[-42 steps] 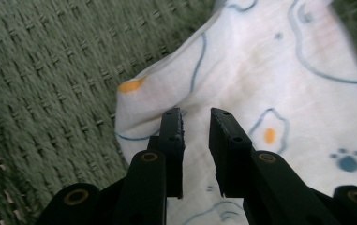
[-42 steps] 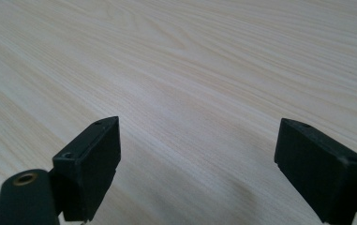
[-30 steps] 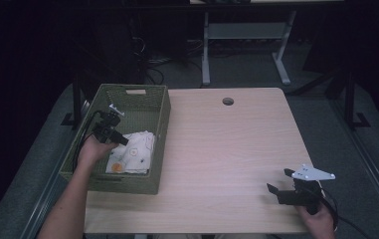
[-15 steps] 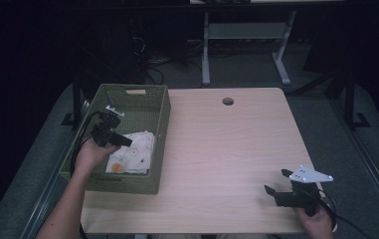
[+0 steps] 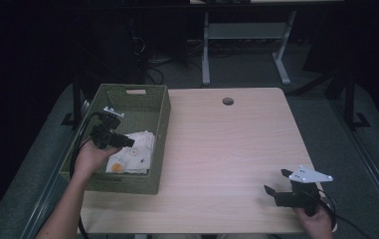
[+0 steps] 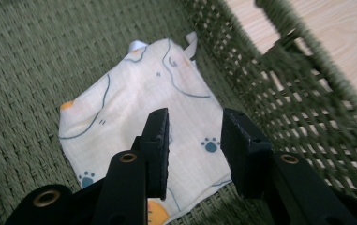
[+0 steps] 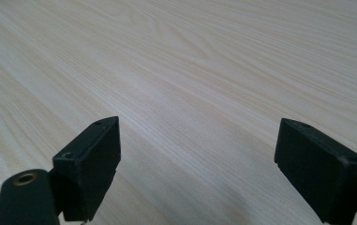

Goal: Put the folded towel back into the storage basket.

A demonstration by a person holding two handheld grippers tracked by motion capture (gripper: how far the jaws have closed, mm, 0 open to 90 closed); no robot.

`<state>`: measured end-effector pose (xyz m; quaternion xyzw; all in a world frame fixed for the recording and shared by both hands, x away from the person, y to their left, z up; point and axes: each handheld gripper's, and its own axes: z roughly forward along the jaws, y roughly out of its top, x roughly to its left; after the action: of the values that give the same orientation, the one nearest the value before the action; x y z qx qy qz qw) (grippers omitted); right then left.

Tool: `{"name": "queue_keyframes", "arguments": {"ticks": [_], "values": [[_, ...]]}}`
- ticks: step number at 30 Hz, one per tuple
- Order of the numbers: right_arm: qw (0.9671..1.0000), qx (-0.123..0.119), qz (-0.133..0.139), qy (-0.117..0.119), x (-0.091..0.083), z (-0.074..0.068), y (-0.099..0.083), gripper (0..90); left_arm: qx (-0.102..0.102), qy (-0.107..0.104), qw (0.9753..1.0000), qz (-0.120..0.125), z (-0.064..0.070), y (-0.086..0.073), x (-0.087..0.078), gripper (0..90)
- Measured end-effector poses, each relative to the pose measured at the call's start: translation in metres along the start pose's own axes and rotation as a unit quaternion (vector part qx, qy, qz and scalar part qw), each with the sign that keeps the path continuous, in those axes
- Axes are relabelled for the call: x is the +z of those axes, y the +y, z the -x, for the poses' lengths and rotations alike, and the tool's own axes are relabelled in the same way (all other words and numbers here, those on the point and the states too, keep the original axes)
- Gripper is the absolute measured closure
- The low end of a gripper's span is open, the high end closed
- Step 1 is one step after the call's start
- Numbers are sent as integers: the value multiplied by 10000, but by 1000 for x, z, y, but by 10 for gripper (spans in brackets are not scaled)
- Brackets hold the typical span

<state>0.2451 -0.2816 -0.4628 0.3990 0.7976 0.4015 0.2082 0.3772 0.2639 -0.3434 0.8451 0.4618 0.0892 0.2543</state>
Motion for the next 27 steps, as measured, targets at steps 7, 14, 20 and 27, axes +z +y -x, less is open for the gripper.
{"name": "queue_keyframes", "arguments": {"ticks": [7,14,20,27], "values": [[10000,35,-8,10,0,1,0,144,30,-50,9999,161,4,2,-7,621],[10000,38,0,22,0,2,-1,143,-138,-260,9984,478,5,0,-9,585],[10000,46,-6,16,1,2,-1,143,-343,-566,9942,842,9,2,-13,540],[10000,71,9,23,1,3,-1,143,-248,-720,9909,1107,22,7,-18,536]]}}
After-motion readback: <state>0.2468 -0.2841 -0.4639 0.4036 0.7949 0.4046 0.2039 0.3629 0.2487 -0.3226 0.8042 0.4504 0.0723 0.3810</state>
